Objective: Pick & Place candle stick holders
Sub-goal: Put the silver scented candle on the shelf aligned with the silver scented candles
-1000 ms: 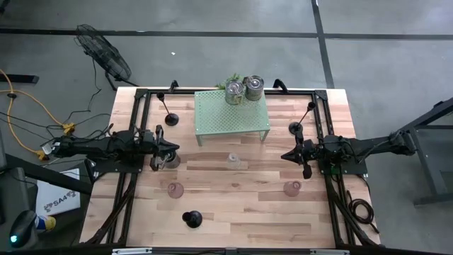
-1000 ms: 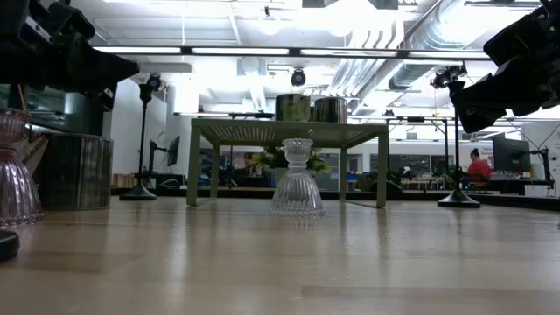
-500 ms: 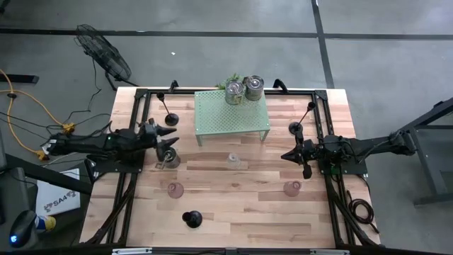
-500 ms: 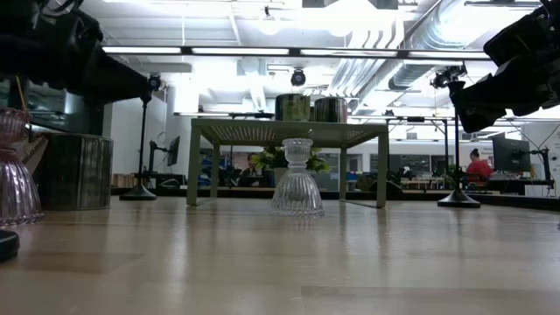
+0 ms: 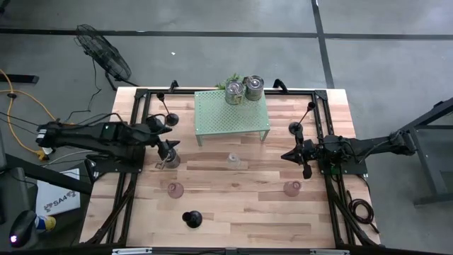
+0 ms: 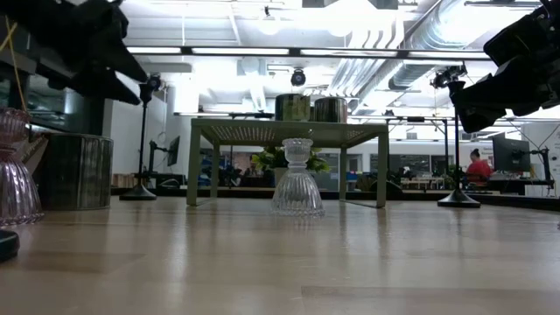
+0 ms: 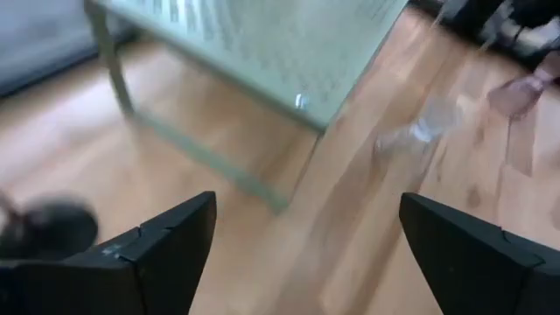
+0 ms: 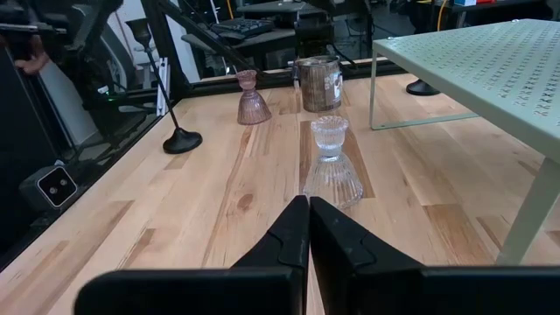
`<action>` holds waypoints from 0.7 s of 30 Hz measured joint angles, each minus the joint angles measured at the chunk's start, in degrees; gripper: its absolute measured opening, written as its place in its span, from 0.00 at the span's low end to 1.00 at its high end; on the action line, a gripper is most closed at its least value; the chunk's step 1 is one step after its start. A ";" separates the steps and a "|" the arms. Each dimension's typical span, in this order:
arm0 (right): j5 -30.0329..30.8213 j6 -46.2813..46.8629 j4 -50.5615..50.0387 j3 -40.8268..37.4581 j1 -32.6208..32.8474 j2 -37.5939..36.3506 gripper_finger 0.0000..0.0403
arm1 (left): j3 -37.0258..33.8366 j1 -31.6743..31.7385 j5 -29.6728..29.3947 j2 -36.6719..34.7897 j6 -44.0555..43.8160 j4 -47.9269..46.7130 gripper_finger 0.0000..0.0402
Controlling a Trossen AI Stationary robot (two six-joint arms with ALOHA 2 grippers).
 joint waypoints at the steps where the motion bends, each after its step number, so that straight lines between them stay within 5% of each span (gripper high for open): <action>1: 0.00 -0.01 0.00 0.00 0.00 -0.02 0.01 | 1.89 0.00 0.42 1.59 -2.74 -3.25 0.88; 10: 0.00 0.00 0.00 0.00 0.01 -0.01 0.01 | 13.73 0.00 8.17 11.89 -25.18 -28.78 0.88; 21: -0.02 -0.01 0.00 0.00 0.01 0.00 0.01 | 15.86 0.00 19.06 19.94 -37.65 -32.44 0.88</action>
